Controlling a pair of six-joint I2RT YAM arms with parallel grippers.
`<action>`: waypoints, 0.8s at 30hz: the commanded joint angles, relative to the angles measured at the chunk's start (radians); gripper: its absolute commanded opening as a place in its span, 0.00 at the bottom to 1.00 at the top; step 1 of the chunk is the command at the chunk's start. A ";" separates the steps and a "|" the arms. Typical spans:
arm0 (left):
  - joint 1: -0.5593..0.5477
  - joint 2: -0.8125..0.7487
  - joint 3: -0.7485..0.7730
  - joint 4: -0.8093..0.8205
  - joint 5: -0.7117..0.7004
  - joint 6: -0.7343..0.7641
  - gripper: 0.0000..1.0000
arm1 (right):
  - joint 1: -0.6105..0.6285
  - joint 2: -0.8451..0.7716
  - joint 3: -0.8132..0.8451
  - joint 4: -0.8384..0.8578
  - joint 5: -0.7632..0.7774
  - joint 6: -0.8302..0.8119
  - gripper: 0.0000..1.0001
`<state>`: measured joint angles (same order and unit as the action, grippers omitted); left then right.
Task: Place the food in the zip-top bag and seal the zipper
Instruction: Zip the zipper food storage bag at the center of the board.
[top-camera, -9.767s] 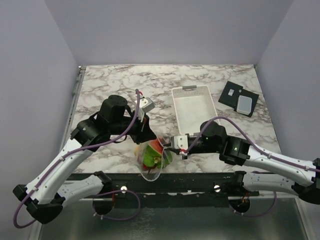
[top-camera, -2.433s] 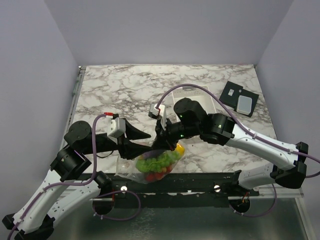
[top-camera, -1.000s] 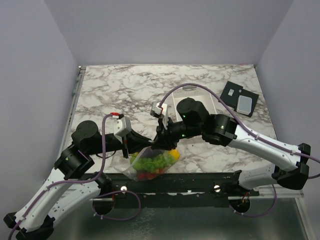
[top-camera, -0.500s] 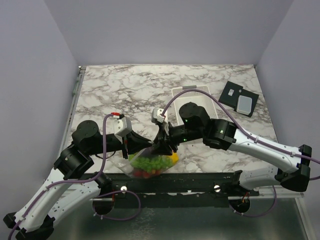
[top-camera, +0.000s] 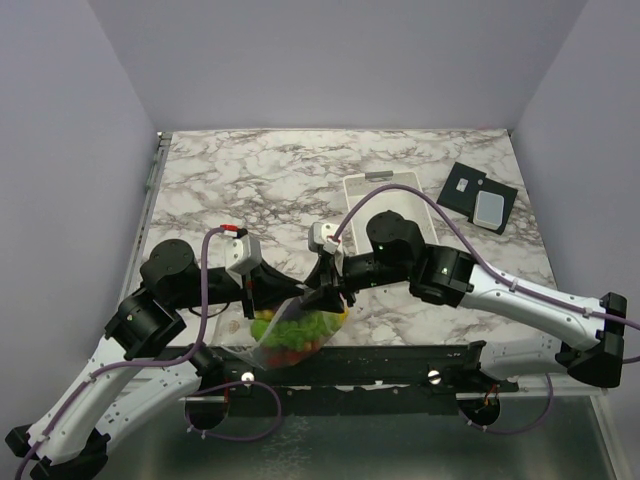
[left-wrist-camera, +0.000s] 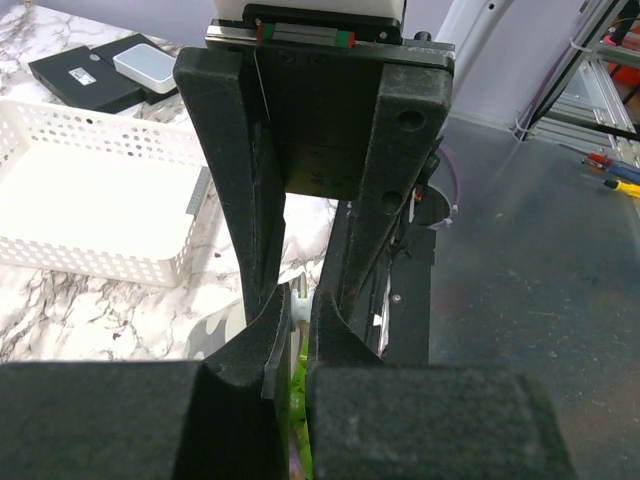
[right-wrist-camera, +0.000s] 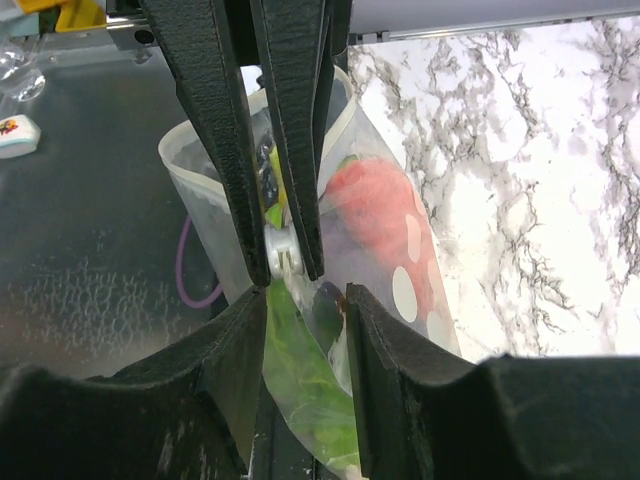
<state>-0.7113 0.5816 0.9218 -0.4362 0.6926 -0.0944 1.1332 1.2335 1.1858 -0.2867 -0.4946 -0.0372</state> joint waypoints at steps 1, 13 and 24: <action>-0.005 -0.008 0.046 0.067 0.050 -0.014 0.00 | 0.004 -0.037 -0.033 0.086 -0.001 -0.056 0.44; -0.005 -0.015 0.050 0.074 0.068 -0.016 0.00 | 0.004 -0.010 -0.061 0.142 -0.072 -0.091 0.46; -0.004 -0.022 0.030 0.078 0.055 -0.017 0.00 | 0.005 0.003 -0.060 0.146 -0.084 -0.078 0.01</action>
<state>-0.7113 0.5808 0.9257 -0.4332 0.7296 -0.1078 1.1332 1.2331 1.1336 -0.1600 -0.5652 -0.1143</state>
